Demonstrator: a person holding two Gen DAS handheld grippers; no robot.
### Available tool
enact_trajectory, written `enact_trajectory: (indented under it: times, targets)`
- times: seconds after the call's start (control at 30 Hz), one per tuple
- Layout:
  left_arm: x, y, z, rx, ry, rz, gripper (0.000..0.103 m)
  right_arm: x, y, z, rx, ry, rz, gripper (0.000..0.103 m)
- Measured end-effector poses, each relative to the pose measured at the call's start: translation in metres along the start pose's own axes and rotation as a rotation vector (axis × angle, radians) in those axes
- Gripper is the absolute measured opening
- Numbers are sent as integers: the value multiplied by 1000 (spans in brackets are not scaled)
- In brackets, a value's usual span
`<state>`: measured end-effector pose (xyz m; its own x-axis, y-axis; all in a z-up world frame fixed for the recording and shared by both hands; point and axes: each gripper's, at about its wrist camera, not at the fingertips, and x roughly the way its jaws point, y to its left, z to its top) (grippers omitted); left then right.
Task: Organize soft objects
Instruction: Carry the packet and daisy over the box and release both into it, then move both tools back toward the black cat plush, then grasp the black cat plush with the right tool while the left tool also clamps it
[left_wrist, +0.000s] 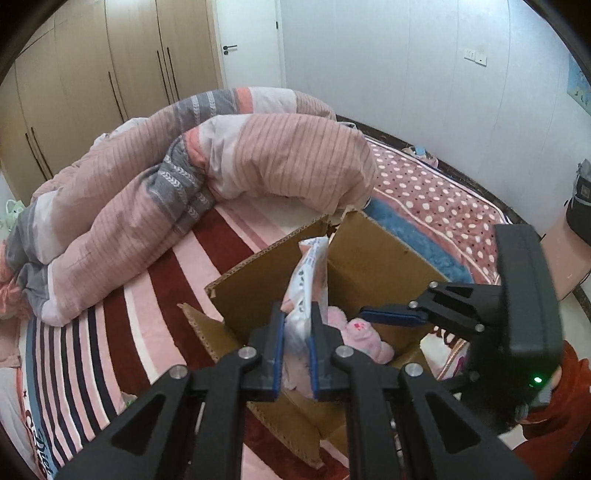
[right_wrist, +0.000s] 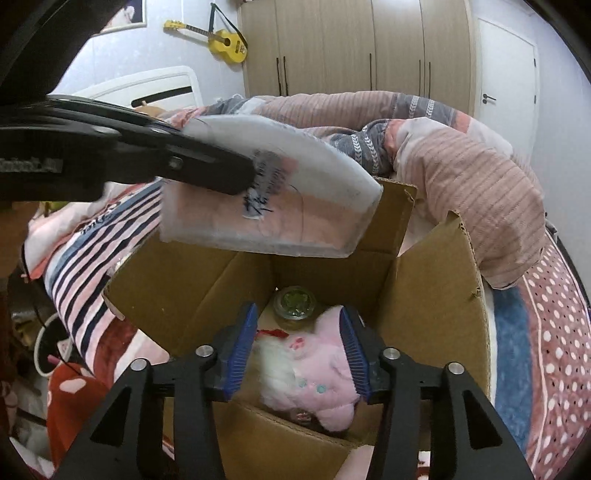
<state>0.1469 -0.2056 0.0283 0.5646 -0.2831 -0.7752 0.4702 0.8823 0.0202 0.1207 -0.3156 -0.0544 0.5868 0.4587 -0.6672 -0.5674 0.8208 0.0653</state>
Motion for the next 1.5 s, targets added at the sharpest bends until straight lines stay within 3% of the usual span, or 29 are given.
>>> enact_trajectory:
  times: [0.1,0.17,0.23,0.43,0.7,0.87,1.0,1.1,1.27,1.5]
  targets:
    - [1,1,-2,-4,7,1,20,-1,2,0,-6,1,3,47]
    - [0,3,-4,-6,-4,23,50,-1,5,1,-13,-1,3,48]
    - [-6,6,-5,3,-26,69,66,-4,9,2,-21,-6,-1,49]
    - [-52,36,-18,-35,-110,116,80,-21,33,12,-56,-49,-2,50]
    - [-114,108,-77,-149,-158,308,88,-26,109,44,-122,-122,180,58]
    - [-129,154,-136,-241,-170,325,97,18,169,47,-146,-15,292,60]
    - [-112,193,-186,-318,-146,313,99,72,202,35,-111,82,312,79]
    - [-90,213,-214,-361,-111,284,99,113,207,21,-70,142,297,80]
    - [-51,233,-245,-417,-87,158,99,171,202,4,-32,210,223,80]
    - [-15,234,-249,-437,-70,17,99,205,192,-1,33,205,288,80]
